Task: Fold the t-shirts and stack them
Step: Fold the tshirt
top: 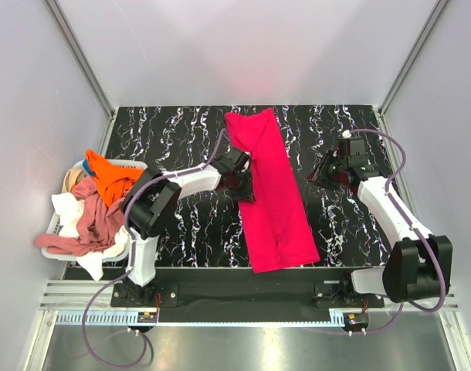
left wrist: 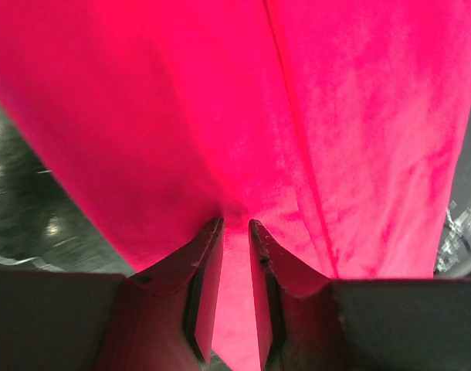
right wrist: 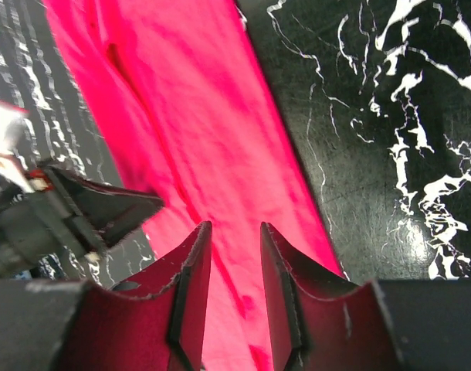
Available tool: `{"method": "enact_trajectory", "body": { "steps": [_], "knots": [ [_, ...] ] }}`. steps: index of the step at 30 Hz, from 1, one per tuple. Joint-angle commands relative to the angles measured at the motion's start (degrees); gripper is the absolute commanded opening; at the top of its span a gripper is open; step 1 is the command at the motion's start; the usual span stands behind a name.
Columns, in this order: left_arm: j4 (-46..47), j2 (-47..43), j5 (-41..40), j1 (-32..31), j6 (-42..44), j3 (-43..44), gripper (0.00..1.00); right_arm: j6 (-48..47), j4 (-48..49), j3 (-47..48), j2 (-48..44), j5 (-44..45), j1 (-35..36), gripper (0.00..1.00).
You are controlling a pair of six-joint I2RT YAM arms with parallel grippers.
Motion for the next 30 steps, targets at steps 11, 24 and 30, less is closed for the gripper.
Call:
{"method": "enact_trajectory", "body": {
  "steps": [11,24,30],
  "knots": [
    [-11.7,-3.4,-10.8,13.9,8.2,1.9,0.34,5.4,0.2,-1.9,9.7,3.8,18.8,0.35],
    [-10.1,-25.1,-3.2,7.0,3.9,-17.0,0.37,26.1,1.3,-8.9,3.9,9.7,39.2,0.34],
    [-10.2,-33.8,-4.6,7.1,4.3,-25.7,0.37,32.7,3.3,-6.0,11.2,12.8,48.5,0.37]
  ]
}}
